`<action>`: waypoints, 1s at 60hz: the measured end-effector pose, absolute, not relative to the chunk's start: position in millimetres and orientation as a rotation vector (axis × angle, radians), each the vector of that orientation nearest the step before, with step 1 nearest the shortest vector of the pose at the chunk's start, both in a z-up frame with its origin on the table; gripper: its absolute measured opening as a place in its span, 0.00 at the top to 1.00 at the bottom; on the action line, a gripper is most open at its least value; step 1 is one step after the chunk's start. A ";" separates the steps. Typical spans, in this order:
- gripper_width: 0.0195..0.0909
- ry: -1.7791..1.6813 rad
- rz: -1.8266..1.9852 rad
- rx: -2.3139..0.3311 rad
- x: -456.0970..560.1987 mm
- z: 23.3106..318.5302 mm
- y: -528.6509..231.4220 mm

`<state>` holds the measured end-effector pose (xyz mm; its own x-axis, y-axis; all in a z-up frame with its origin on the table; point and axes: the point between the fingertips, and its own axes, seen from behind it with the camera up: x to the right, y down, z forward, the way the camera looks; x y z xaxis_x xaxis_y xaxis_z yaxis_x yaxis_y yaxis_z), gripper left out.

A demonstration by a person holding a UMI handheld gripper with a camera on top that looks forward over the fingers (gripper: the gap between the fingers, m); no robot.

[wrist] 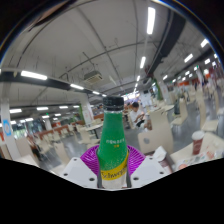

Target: Pour water

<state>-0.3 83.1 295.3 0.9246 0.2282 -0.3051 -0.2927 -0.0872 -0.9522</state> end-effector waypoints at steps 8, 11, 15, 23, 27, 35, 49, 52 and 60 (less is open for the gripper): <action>0.82 -0.089 0.052 -1.648 68.3 224.6 88.4; 0.82 -0.095 0.019 -1.679 80.4 193.8 91.3; 0.82 -0.098 0.040 -1.719 79.9 153.4 93.6; 0.82 -0.138 0.023 -1.751 75.7 109.4 100.5; 0.82 -0.151 0.042 -1.782 70.4 87.5 99.0; 0.82 -0.105 0.065 -1.758 74.4 89.0 96.6; 0.67 -0.076 0.051 -1.784 77.2 88.4 97.1; 0.55 -0.085 0.053 -1.822 74.9 87.6 92.5; 0.10 -0.034 0.083 -1.934 75.1 84.1 72.0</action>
<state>75.1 72.0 84.1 0.9971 0.0641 -0.0420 -0.0164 -0.3566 -0.9341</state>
